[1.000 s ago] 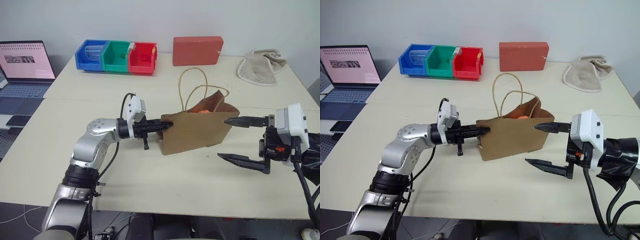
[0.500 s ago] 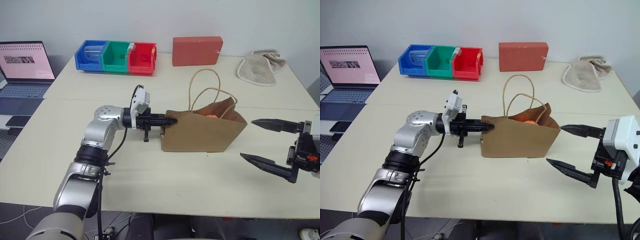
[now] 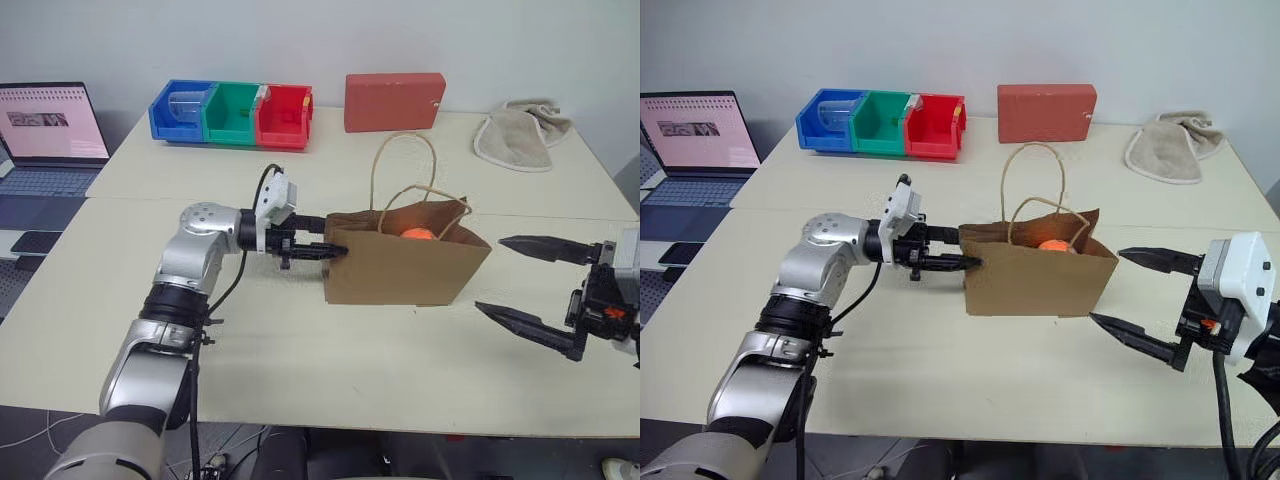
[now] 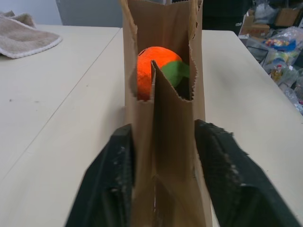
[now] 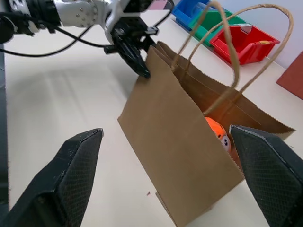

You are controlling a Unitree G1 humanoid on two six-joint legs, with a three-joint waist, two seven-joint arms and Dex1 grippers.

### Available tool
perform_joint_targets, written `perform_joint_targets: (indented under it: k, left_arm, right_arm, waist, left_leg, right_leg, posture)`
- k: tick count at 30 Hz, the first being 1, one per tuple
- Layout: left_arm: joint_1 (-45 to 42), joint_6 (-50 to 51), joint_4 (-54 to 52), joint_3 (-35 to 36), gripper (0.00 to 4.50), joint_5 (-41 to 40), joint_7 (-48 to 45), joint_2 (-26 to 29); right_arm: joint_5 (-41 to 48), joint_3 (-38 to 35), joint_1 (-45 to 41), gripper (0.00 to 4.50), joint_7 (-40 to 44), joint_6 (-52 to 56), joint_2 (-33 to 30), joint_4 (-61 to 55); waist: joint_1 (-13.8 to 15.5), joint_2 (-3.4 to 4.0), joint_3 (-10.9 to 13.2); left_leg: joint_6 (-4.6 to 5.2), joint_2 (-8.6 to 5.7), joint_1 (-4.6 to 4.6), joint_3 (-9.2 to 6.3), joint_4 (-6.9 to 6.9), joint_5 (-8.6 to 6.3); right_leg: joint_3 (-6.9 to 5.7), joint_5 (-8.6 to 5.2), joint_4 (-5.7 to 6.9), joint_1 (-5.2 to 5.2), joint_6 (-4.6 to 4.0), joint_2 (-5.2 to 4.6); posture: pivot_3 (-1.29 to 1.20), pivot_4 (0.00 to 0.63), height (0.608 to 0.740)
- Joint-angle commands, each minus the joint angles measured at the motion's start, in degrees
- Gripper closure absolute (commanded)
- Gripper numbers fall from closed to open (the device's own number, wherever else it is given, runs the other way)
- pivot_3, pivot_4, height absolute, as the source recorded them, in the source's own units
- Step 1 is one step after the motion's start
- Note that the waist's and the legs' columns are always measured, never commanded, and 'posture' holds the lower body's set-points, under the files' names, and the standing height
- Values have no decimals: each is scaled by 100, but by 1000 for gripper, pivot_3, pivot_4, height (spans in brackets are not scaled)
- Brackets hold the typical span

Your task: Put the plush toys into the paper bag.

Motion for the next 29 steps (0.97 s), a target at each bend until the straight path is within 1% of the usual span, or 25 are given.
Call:
perform_joint_targets:
  k: [1, 3, 6, 9, 10, 11, 13, 15, 17, 19, 21, 23, 29]
  left_arm:
    - [321, -45, -589, 193, 1165, -16, 14, 339]
    - [610, -23, -862, 398, 567, -40, 209, 559]
    - [1073, 167, -1377, 604, 567, 12, 489, 992]
    - [1519, 400, -1884, 869, 567, 315, 1134, 1488]
    - [1678, 440, -2071, 1056, 567, 331, 1389, 1565]
    - [1894, 781, -2392, 1381, 567, 118, 1599, 1653]
    - [2438, 1021, -2991, 1864, 567, -14, 1827, 1855]
    - [3032, 1272, -3459, 2253, 567, -15, 1880, 2152]
    - [3398, 1445, -3685, 2587, 567, -83, 1834, 2428]
    - [3493, 1518, -3712, 2711, 567, -183, 1823, 2585]
    - [3451, 1528, -3519, 2832, 567, -216, 1612, 2921]
    - [3397, 1455, -3328, 2856, 567, -227, 1486, 3131]
    - [3187, 1253, -2913, 2686, 567, -361, 1191, 3298]
  right_arm:
    - [-175, -31, -169, 0, 69, -230, -83, 215]
    - [-290, 29, -293, 0, 162, -294, -178, 452]
    - [-407, 117, -472, 0, 422, -238, -492, 879]
    - [-534, 239, -729, 0, 625, -145, -857, 1389]
    - [-684, 285, -755, 0, 747, -241, -971, 1542]
    - [-859, 345, -785, 0, 901, -339, -1132, 1737]
    - [-1056, 445, -935, 0, 1160, -521, -1338, 2099]
    - [-1120, 537, -1155, 0, 1396, -600, -1502, 2500]
    - [-1219, 581, -1236, 0, 1691, -662, -1623, 2822]
    - [-1301, 638, -1246, 0, 1888, -709, -1689, 2974]
    - [-1504, 698, -1153, 0, 2239, -882, -1828, 3153]
    - [-1646, 761, -1175, 0, 2408, -1021, -1885, 3282]
    - [-1766, 1009, -1460, 0, 2489, -1133, -1825, 3416]
  waist:
    - [-12, 0, 0]
    - [-19, 1, 0]
    - [-27, 1, 0]
    - [-8, 1, 0]
    - [-7, 1, 0]
    - [-3, 1, 0]
    - [-7, -1, 1]
    - [-9, -1, 1]
    - [-14, 0, 2]
    - [11, 0, 1]
    - [31, 1, 2]
    - [15, 3, 3]
    - [-15, 4, 3]
  left_leg:
    - [0, 0, 1, 0, 0, 0]
    - [0, 1, 4, 1, -2, 0]
    - [0, 4, 6, 2, -3, 0]
    - [0, 4, 4, 0, -1, 0]
    - [0, 3, 5, 0, -2, 0]
    - [0, 3, 4, 0, -1, 0]
    - [0, 3, 3, 1, -4, 0]
    - [-2, 3, 4, 5, -7, -2]
    - [-2, 5, 4, 7, -11, -2]
    - [-2, 8, 6, 5, -12, -2]
    - [-2, 7, 6, 2, -8, -1]
    - [-2, 8, 4, 12, -4, -2]
    - [-3, 21, 6, 49, -8, -2]
  right_leg:
    - [1, 0, 1, 0, 0, 0]
    - [1, 0, 2, 0, 0, 0]
    - [1, -3, 4, -1, -6, 0]
    - [-1, -12, 2, 0, -21, 0]
    - [0, -18, 2, 0, -31, -1]
    - [0, -18, 2, 0, -31, -1]
    - [-1, -18, -1, 0, -32, -4]
    - [0, -19, -2, -3, -32, -5]
    - [0, -21, 0, -7, -36, -5]
    - [-3, -25, 2, -8, -43, -3]
    - [-8, -28, 3, -6, -47, -3]
    - [-6, -36, -1, -7, -60, -5]
    - [4, -39, 0, -23, -65, -9]
  posture:
    - [0, 150, 740]
    - [0, 150, 740]
    - [0, 150, 740]
    - [0, 150, 740]
    - [0, 150, 740]
    - [0, 150, 740]
    - [0, 150, 740]
    - [0, 150, 740]
    - [0, 150, 740]
    - [0, 150, 740]
    - [0, 150, 740]
    - [0, 150, 740]
    - [0, 150, 740]
